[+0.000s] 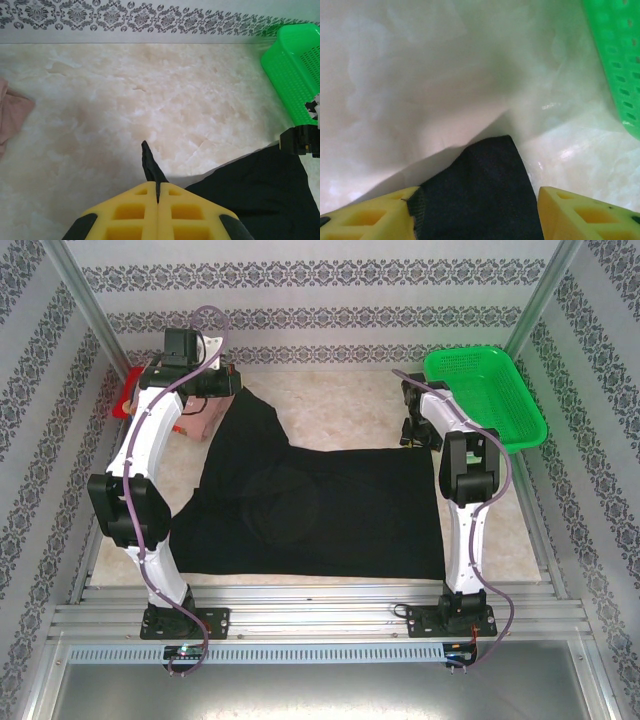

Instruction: Fold and stack the t-shirts

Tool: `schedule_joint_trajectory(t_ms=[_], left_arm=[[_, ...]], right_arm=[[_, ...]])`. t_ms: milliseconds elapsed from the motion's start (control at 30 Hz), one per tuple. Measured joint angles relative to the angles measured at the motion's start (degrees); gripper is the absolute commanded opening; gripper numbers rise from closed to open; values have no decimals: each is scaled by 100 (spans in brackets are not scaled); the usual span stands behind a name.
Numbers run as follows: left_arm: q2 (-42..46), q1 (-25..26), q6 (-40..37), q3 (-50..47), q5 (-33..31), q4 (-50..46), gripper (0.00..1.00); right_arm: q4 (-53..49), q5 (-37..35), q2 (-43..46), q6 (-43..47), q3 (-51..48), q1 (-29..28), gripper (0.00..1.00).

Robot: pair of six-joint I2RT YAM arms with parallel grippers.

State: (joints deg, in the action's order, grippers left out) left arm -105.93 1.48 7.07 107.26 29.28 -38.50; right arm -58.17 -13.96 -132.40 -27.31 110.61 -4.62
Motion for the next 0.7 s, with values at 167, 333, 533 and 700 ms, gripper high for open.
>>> schedule_joint_trajectory(t_ms=[167, 333, 533, 700], left_arm=[[0, -44, 2, -11, 7, 103, 0], [-33, -46, 70, -20, 42, 306, 0], [-42, -46, 85, -31, 52, 374, 0], [-44, -46, 85, -44, 50, 402, 0]], right_arm=[[7, 2, -146, -197, 24, 39, 55], [11, 7, -153, -385, 24, 76, 54], [142, 4, -149, -485, -66, 76, 54], [184, 9, -138, -557, -85, 90, 51]])
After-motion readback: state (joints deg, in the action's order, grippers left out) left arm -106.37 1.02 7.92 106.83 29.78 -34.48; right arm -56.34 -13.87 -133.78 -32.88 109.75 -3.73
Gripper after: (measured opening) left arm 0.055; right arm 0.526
